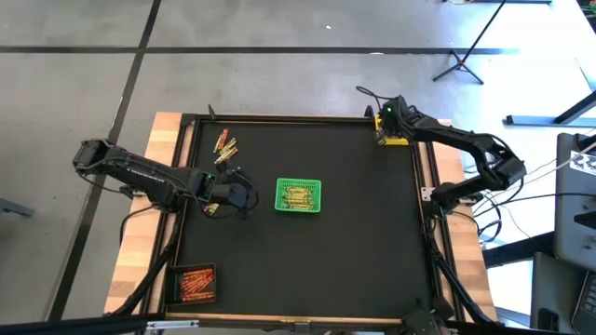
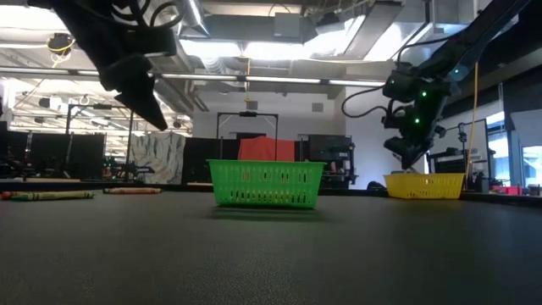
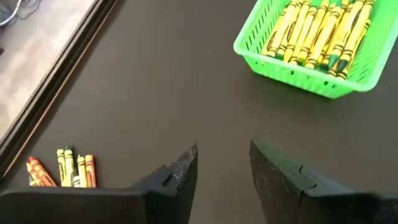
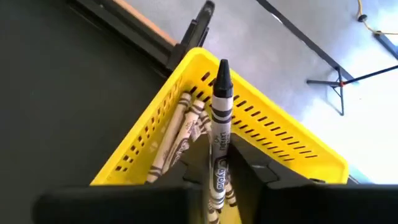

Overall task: Sort crayons
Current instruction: Put the black crayon into the yellow bin, then put the green crayon into the green bin

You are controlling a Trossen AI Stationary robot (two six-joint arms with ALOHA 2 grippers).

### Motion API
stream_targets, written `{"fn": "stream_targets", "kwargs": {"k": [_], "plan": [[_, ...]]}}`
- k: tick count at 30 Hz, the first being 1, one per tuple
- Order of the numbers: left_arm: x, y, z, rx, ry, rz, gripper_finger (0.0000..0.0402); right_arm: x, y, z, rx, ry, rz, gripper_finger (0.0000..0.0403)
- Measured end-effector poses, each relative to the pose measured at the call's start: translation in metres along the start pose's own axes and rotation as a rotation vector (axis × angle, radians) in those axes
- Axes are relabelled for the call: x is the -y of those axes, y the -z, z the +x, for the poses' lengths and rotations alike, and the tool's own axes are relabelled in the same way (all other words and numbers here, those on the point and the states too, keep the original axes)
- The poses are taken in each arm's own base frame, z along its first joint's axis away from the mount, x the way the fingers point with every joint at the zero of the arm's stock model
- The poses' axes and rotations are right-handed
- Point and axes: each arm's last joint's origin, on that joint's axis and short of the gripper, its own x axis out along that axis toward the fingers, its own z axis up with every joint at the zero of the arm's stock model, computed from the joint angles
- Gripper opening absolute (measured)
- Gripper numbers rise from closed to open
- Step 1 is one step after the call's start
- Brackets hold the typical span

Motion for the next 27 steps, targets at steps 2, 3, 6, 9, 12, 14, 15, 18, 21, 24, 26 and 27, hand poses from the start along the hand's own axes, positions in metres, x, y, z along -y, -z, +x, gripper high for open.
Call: {"fn": "stream_targets", "kwargs": {"k": [2, 3, 6, 9, 12, 14, 15, 18, 21, 24, 26, 27], "plan": [[0.000, 0.001, 0.000, -0.012, 0.006, -0.004, 0.0130, 0.000, 0.000, 0.000, -0.002, -0.005, 0.002, 0.0076], [0.000, 0.002, 0.000, -0.020, 0.006, -0.008, 0.0130, 0.000, 0.000, -0.001, 0.002, -0.007, 0.010, 0.0091], [-0.002, 0.006, 0.000, -0.065, -0.006, -0.042, 0.0128, 0.002, -0.002, -0.008, 0.014, -0.006, 0.039, 0.0137], [-0.007, 0.014, -0.001, -0.140, -0.049, -0.097, 0.0123, -0.001, -0.007, -0.024, 0.064, -0.068, 0.049, 0.0170], [-0.010, 0.022, -0.003, -0.234, -0.059, -0.180, 0.0120, -0.014, -0.015, -0.047, 0.189, -0.207, 0.029, 0.0186], [-0.010, 0.026, -0.004, -0.299, -0.034, -0.240, 0.0120, -0.028, -0.021, -0.064, 0.297, -0.312, 0.002, 0.0189], [-0.010, 0.027, -0.004, -0.324, -0.023, -0.265, 0.0119, -0.036, -0.022, -0.072, 0.354, -0.364, -0.015, 0.0190], [-0.008, 0.032, -0.003, -0.378, 0.012, -0.336, 0.0119, -0.066, -0.021, -0.092, 0.494, -0.522, -0.094, 0.0190], [-0.009, 0.041, 0.002, -0.445, 0.021, -0.399, 0.0119, -0.100, -0.011, -0.107, 0.602, -0.652, -0.181, 0.0190], [-0.011, 0.052, 0.008, -0.500, 0.006, -0.446, 0.0119, -0.130, 0.004, -0.120, 0.699, -0.764, -0.253, 0.0190], [-0.014, 0.058, 0.012, -0.525, 0.003, -0.469, 0.0119, -0.144, 0.017, -0.127, 0.746, -0.818, -0.287, 0.0190], [-0.015, 0.060, 0.015, -0.532, -0.001, -0.483, 0.0119, -0.151, 0.023, -0.131, 0.776, -0.840, -0.298, 0.0190]]}}
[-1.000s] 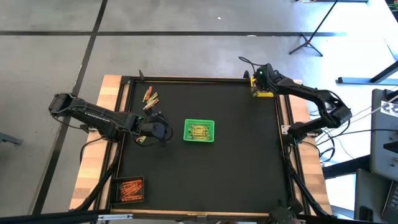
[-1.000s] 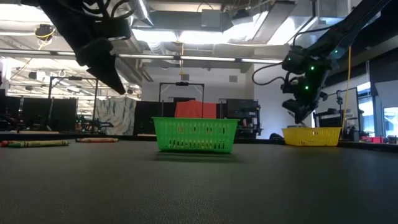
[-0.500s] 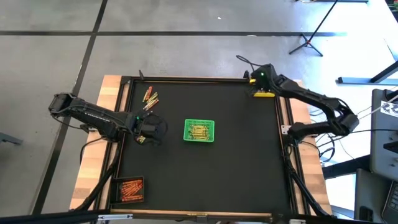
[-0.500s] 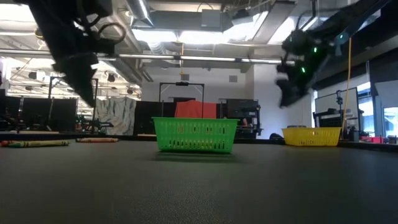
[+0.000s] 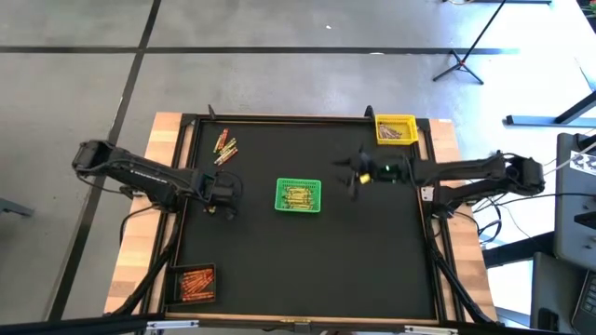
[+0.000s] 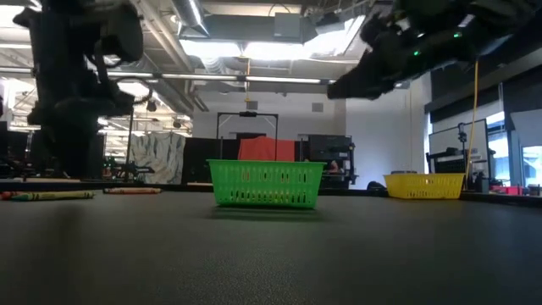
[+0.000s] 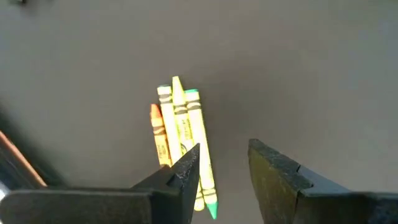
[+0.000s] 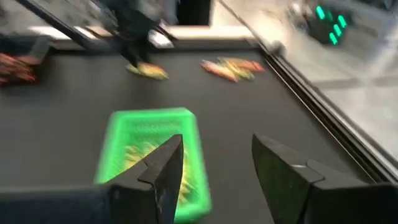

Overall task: Sort crayons
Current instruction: Put the green crayon into the green bin

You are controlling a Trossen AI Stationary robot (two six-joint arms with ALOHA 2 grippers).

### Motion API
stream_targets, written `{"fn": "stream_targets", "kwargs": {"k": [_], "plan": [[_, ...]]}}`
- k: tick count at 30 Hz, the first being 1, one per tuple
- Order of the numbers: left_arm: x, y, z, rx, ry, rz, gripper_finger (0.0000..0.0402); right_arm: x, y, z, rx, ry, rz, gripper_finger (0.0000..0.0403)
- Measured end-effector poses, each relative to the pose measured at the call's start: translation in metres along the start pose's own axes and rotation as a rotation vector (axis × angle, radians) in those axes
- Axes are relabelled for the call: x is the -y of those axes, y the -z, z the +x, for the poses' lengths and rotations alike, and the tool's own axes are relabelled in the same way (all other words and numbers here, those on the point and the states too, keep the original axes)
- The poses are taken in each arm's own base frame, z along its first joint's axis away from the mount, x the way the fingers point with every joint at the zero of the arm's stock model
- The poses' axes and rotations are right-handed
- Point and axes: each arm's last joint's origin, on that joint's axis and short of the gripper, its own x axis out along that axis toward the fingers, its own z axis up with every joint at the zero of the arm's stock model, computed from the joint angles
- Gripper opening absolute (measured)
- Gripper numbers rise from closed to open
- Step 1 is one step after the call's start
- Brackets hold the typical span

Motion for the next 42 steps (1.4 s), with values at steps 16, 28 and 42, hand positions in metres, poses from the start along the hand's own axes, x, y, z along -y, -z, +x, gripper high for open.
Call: {"fn": "stream_targets", "kwargs": {"k": [16, 28, 42], "plan": [[-0.017, 0.004, 0.034, -0.050, 0.058, -0.057, 0.0119, -0.067, 0.028, -0.002, 0.042, -0.068, -0.056, 0.0191], [-0.015, 0.003, 0.034, -0.041, 0.072, 0.034, 0.0014, -0.070, 0.043, 0.011, -0.022, -0.068, -0.032, 0.0191], [0.031, -0.056, -0.049, 0.327, 0.242, 0.347, 0.0011, -0.071, 0.045, 0.013, -0.034, -0.068, 0.000, 0.0191]]}}
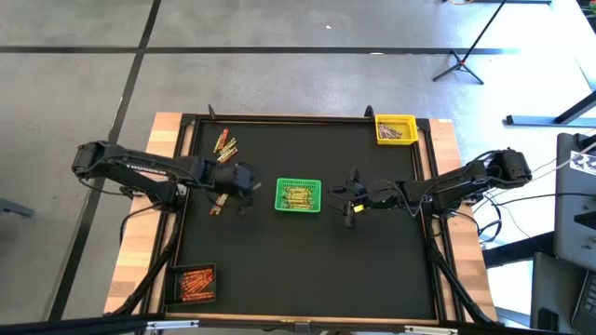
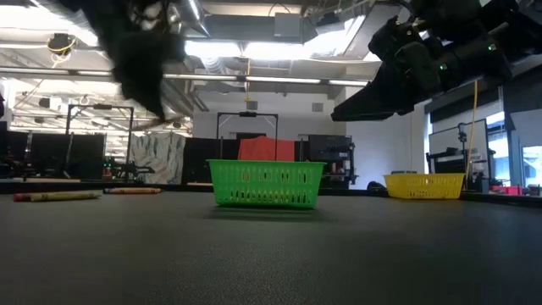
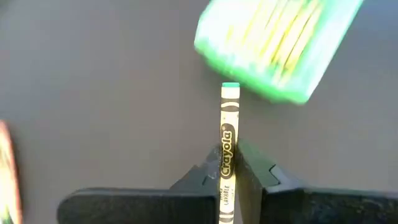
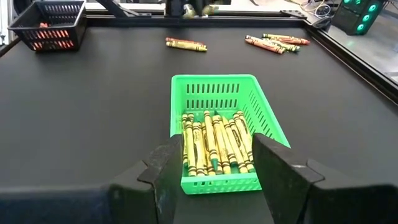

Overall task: Sort crayons
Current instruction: Put the green crayon into the green bin

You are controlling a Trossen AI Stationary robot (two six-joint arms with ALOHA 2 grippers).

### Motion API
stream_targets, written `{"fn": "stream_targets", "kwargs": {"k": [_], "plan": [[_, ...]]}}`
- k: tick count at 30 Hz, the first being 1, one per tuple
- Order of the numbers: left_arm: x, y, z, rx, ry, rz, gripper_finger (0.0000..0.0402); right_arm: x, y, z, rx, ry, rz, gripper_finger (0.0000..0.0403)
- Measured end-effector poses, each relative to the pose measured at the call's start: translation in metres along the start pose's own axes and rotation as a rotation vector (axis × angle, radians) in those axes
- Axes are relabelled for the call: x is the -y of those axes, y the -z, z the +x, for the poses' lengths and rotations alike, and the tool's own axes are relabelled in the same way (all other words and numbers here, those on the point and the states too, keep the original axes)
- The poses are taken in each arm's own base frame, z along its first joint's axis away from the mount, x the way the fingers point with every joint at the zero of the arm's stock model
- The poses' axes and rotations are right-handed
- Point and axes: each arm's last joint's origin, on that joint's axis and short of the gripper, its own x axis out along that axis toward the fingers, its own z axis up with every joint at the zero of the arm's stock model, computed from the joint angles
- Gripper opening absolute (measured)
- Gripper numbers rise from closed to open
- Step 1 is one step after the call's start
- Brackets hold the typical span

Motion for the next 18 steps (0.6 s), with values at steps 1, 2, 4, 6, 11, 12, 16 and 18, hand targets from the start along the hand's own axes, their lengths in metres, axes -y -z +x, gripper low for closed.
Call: {"fn": "stream_targets", "kwargs": {"k": [1, 2, 4, 6, 11, 12, 16, 18], "plan": [[0.003, -0.008, -0.004, 0.060, 0.008, 0.041, 0.0011, 0.000, 0.000, 0.000, 0.001, 0.000, 0.003, 0.0191], [0.006, -0.016, -0.006, 0.125, 0.023, 0.078, 0.0011, 0.000, 0.000, 0.000, 0.001, 0.000, 0.004, 0.0191], [0.010, -0.029, -0.007, 0.232, 0.051, 0.142, 0.0011, 0.000, 0.000, 0.000, 0.001, 0.000, 0.005, 0.0191], [0.013, -0.039, -0.002, 0.298, 0.078, 0.180, 0.0011, 0.000, 0.000, 0.000, 0.003, 0.000, 0.006, 0.0191], [0.017, -0.054, 0.030, 0.333, 0.139, 0.240, 0.0011, 0.000, 0.000, 0.000, 0.002, 0.000, 0.020, 0.0191], [0.017, -0.056, 0.038, 0.326, 0.147, 0.242, 0.0011, 0.000, 0.000, 0.000, 0.002, 0.000, 0.020, 0.0191], [0.019, -0.059, 0.067, 0.311, 0.180, 0.260, 0.0011, 0.000, 0.000, 0.000, -0.005, -0.001, 0.018, 0.0191], [0.021, -0.059, 0.077, 0.305, 0.198, 0.261, 0.0011, 0.000, 0.000, 0.000, -0.004, -0.001, 0.019, 0.0191]]}}
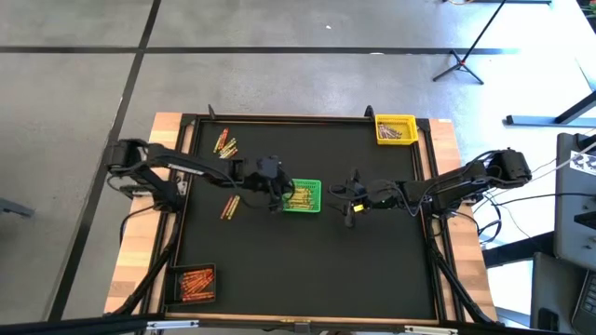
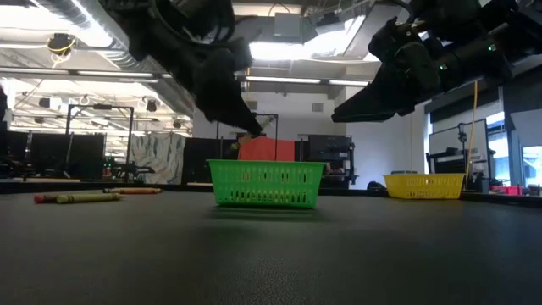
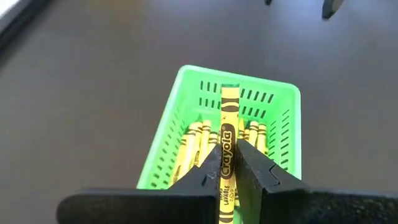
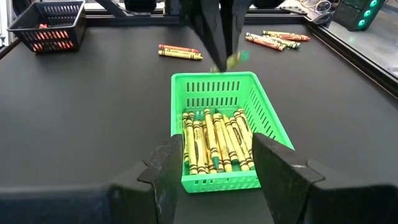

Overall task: Sort crayons
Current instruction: Put the green crayon into the green bin

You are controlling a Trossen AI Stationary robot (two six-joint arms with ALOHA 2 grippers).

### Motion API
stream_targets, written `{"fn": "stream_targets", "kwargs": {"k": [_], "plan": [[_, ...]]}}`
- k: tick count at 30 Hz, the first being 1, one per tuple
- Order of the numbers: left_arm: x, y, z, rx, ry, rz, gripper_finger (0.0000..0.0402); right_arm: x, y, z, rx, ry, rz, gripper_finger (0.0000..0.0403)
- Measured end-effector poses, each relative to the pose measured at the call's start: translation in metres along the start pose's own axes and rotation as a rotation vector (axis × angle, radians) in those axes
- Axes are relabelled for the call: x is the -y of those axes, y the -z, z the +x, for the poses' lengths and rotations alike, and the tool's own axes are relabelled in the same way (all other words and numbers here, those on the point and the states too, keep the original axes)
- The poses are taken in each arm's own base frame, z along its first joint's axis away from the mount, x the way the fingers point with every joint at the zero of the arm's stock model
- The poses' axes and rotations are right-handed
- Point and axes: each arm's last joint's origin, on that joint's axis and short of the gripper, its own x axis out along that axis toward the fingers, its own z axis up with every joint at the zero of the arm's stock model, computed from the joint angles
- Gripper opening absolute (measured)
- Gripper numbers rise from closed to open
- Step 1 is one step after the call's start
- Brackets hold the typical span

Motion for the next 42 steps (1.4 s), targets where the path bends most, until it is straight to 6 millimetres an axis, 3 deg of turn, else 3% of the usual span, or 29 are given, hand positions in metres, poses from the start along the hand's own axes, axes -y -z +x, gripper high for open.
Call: {"fn": "stream_targets", "kwargs": {"k": [9, 15, 20, 26, 33, 42], "plan": [[0.000, 0.010, 0.022, -0.022, 0.000, 0.021, 0.0014, 0.000, 0.000, 0.000, -0.005, -0.003, -0.001, 0.0191], [0.000, 0.010, 0.022, -0.023, -0.002, 0.028, 0.0063, 0.000, 0.000, 0.000, -0.005, -0.002, -0.001, 0.0191], [0.002, 0.000, 0.000, -0.060, 0.008, 0.003, 0.0105, 0.000, 0.000, 0.000, -0.005, -0.002, -0.001, 0.0191], [0.013, -0.005, -0.042, -0.195, -0.037, -0.129, 0.0110, 0.000, 0.001, 0.000, -0.008, 0.002, -0.002, 0.0191], [0.025, 0.030, -0.070, -0.473, -0.194, -0.424, 0.0109, 0.000, 0.001, 0.000, -0.014, -0.010, 0.001, 0.0191], [0.030, 0.077, -0.062, -0.598, -0.310, -0.642, 0.0108, 0.000, 0.002, 0.000, -0.025, -0.011, 0.002, 0.0191]]}}
